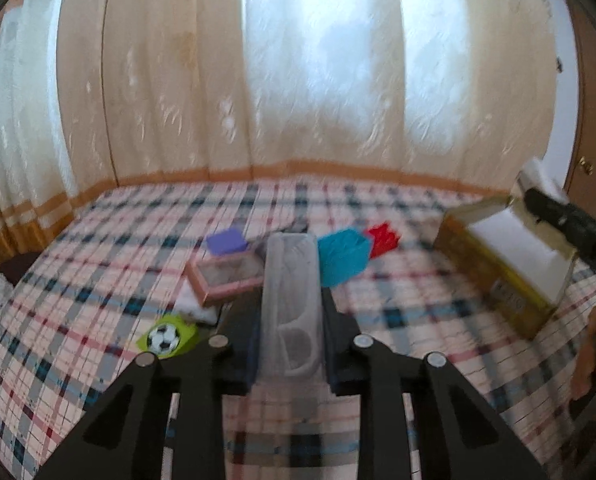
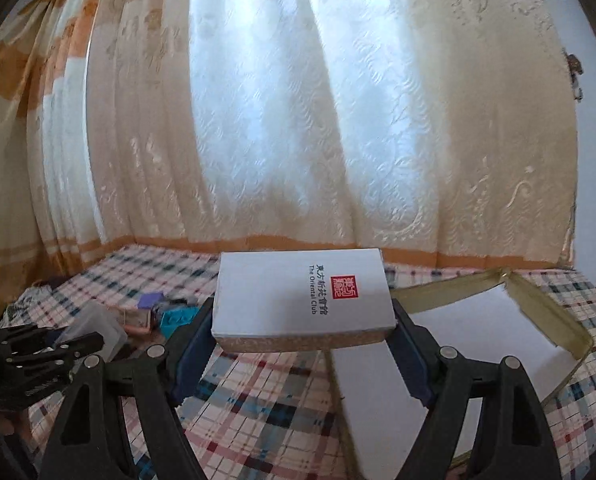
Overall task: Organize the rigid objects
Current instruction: 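Carry both to the gold tray while the right gripper lowers and releases the white box inside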
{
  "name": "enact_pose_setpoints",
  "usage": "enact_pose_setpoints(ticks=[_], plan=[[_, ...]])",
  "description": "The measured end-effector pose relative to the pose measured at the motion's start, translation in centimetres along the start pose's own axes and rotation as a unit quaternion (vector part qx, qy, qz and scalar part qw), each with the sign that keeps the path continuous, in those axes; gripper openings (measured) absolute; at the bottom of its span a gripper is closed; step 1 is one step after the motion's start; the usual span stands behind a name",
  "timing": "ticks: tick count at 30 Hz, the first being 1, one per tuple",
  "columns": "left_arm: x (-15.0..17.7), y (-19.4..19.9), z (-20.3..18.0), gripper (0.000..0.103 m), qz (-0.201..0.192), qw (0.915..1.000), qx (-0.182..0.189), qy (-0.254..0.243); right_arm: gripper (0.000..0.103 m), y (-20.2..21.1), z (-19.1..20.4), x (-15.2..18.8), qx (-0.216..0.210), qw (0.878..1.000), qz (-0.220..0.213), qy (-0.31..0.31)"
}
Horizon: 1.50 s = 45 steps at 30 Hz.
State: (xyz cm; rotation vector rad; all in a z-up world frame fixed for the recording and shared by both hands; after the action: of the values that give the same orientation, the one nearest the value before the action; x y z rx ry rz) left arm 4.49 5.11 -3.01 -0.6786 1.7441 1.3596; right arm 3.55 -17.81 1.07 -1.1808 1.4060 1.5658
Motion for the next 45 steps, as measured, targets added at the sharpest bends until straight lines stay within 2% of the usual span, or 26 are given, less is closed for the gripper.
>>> enact_pose_setpoints(ticks=[6,12,22,27,32,38,45], plan=[[-3.0,1.7,-4.1,0.024,-0.049,0.9982,0.035,-0.007,0.082,0.6,-3.3,-0.9,0.028,0.999,-0.021,-0.026],[-4.5,0.5,-9.5,0.024,-0.064,0.9950,0.072,-0.026,0.082,0.8,-8.3,-1.0,0.066,0.996,-0.024,-0.049],[-4.7,-4.2,-20.0,0.024,-0.047,0.9869,0.142,-0.061,0.082,0.7,-18.1,0.2,0.171,0.983,-0.003,-0.060],[-3.7,-7.1,-24.4,0.024,-0.023,0.9847,0.157,-0.073,0.082,-0.8,-20.0,1.3,0.209,0.976,0.033,-0.043],[-2.9,-9.3,-26.1,0.024,0.002,0.9846,0.158,-0.075,0.082,-2.3,-20.2,2.4,0.216,0.973,0.075,-0.032],[-2.4,-10.2,-25.7,0.024,0.013,0.9864,0.143,-0.080,0.082,-3.0,-18.7,3.0,0.210,0.974,0.086,-0.003],[-2.1,-11.0,-25.1,0.024,0.026,0.9883,0.130,-0.075,0.083,-3.7,-18.7,3.6,0.206,0.973,0.103,-0.003]])
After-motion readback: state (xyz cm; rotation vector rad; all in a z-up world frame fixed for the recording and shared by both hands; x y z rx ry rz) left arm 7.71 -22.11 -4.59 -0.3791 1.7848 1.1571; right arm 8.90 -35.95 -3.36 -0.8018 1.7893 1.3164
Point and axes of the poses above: each gripper's, at about its wrist camera, not at the fingertips, and y roughly against the way its jaws point, z to its left, x to its underside, the point moved 6 cm from there along -y, roughly the way its jaws point, and after that the axes turned 7 degrees about x, right-handed, at the moved point
